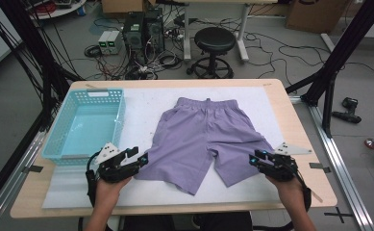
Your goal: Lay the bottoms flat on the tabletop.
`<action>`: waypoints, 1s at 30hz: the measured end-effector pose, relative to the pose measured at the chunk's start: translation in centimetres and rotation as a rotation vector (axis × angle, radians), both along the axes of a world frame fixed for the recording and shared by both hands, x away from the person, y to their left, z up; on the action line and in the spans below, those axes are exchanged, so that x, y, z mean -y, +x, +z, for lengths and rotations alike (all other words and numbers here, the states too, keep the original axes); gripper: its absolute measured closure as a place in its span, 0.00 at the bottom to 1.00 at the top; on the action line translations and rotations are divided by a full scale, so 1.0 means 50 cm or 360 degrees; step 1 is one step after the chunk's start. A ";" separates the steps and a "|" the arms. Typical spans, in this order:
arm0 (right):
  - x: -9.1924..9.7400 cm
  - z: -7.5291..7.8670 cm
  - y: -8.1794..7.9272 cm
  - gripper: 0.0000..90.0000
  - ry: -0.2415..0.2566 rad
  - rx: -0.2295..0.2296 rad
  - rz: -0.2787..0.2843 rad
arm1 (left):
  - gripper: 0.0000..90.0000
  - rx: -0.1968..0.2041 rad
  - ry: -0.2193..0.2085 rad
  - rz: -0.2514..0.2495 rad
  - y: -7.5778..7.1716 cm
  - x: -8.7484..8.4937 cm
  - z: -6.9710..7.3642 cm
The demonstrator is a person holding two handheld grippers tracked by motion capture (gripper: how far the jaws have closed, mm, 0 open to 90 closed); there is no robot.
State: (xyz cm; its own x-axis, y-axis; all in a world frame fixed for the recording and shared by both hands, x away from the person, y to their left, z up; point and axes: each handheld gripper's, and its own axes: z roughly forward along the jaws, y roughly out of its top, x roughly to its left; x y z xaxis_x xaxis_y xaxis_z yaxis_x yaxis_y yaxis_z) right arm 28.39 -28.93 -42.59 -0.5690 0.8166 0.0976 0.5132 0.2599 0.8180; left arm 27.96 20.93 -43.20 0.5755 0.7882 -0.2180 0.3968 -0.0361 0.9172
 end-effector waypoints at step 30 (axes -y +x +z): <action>-0.174 -0.033 -0.052 0.79 -0.0072 -0.0279 0.0728 | 0.29 0.0031 0.0085 0.0056 0.033 0.016 0.017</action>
